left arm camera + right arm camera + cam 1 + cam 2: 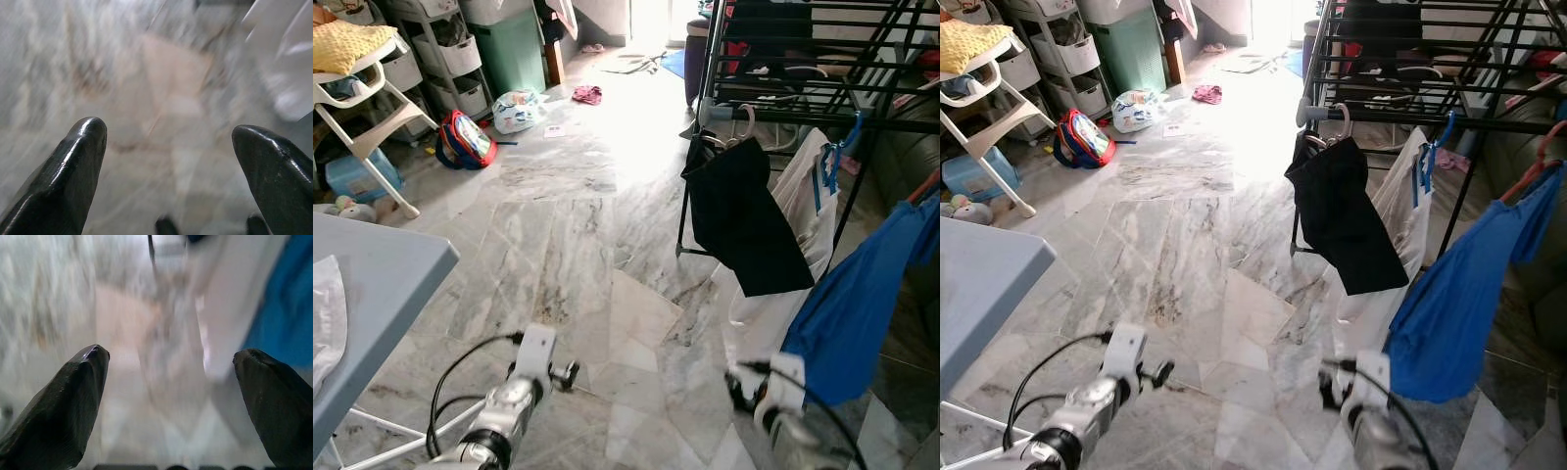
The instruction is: Hang hanger
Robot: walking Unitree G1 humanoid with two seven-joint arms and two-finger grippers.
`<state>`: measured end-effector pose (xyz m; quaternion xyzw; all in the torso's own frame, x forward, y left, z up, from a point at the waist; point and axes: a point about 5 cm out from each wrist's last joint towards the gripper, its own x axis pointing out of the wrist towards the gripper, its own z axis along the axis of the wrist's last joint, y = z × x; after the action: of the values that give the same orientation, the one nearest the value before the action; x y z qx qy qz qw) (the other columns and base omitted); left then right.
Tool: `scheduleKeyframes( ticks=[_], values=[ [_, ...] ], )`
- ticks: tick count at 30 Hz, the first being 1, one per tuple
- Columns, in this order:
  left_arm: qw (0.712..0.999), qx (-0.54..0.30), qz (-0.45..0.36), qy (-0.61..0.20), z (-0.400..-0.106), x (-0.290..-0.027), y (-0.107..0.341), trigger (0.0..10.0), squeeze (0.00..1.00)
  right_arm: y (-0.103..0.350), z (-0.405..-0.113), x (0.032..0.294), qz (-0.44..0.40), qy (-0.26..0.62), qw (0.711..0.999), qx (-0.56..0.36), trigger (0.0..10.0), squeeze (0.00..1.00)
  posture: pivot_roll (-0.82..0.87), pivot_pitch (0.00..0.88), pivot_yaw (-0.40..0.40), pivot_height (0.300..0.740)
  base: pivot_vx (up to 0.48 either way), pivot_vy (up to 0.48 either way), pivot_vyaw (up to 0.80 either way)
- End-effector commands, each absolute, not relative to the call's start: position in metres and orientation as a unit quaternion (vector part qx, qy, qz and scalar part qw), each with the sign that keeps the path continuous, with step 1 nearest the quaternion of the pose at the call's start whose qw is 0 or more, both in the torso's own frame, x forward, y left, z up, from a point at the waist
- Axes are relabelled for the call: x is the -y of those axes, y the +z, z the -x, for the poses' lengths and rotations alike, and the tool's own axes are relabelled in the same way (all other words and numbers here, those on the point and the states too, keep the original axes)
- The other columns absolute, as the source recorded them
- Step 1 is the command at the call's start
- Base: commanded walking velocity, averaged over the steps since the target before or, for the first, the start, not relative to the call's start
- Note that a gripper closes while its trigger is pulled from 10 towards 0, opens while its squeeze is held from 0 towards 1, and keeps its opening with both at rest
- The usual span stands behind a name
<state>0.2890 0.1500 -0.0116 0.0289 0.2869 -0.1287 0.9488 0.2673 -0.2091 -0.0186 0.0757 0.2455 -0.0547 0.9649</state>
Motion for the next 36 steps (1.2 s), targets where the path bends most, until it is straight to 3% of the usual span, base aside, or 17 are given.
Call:
scheduleKeyframes(
  ticks=[1, 7, 13, 21, 23, 28, 32, 36],
  values=[
    [0.959, -0.243, -0.023, -0.143, -0.305, -0.149, 0.007, 10.0, 0.00, -0.002, -0.282, 0.209, -0.078, -0.041, 0.975, -0.204, 10.0, 0.00, -0.09, 0.051, 0.039, 0.740, 0.000, 0.000, 0.00],
    [0.963, -0.168, -0.014, -0.212, -0.332, -0.151, 0.045, 10.0, 0.00, 0.036, -0.310, 0.210, -0.051, 0.000, 0.991, -0.122, 10.0, 0.00, -0.07, 0.066, 0.037, 0.740, 0.000, 0.000, 0.00],
    [0.958, -0.109, -0.079, -0.254, -0.332, -0.163, 0.061, 10.0, 0.00, 0.079, -0.324, 0.216, 0.017, 0.016, 0.999, -0.039, 10.0, 0.00, -0.06, 0.077, 0.046, 0.740, 0.000, 0.000, 0.00],
    [0.961, -0.011, -0.090, -0.261, -0.313, -0.157, 0.075, 10.0, 0.00, 0.090, -0.287, 0.222, 0.010, 0.039, 0.999, -0.006, 10.0, 0.00, -0.05, 0.093, 0.051, 0.740, 0.000, 0.000, 0.00],
    [0.966, 0.011, -0.102, -0.238, -0.293, -0.162, 0.068, 10.0, 0.00, 0.081, -0.261, 0.224, 0.002, 0.020, 1.000, -0.021, 10.0, 0.00, -0.05, 0.100, 0.047, 0.740, 0.000, 0.000, 0.00],
    [0.979, 0.026, -0.100, -0.173, -0.268, -0.172, 0.063, 10.0, 0.00, 0.080, -0.233, 0.211, 0.006, 0.033, 0.999, -0.020, 10.0, 0.00, -0.04, 0.106, 0.042, 0.740, 0.000, 0.000, 0.00],
    [0.983, 0.014, -0.085, -0.161, -0.259, -0.174, 0.059, 10.0, 0.00, 0.081, -0.226, 0.205, -0.014, 0.023, 0.999, -0.024, 10.0, 0.00, -0.04, 0.108, 0.041, 0.740, 0.000, 0.000, 0.00],
    [0.981, 0.014, -0.100, -0.167, -0.259, -0.171, 0.061, 10.0, 0.00, 0.085, -0.226, 0.201, 0.020, 0.019, 0.999, -0.019, 10.0, 0.00, -0.04, 0.111, 0.045, 0.740, 0.000, 0.000, 0.00]
  ],
)
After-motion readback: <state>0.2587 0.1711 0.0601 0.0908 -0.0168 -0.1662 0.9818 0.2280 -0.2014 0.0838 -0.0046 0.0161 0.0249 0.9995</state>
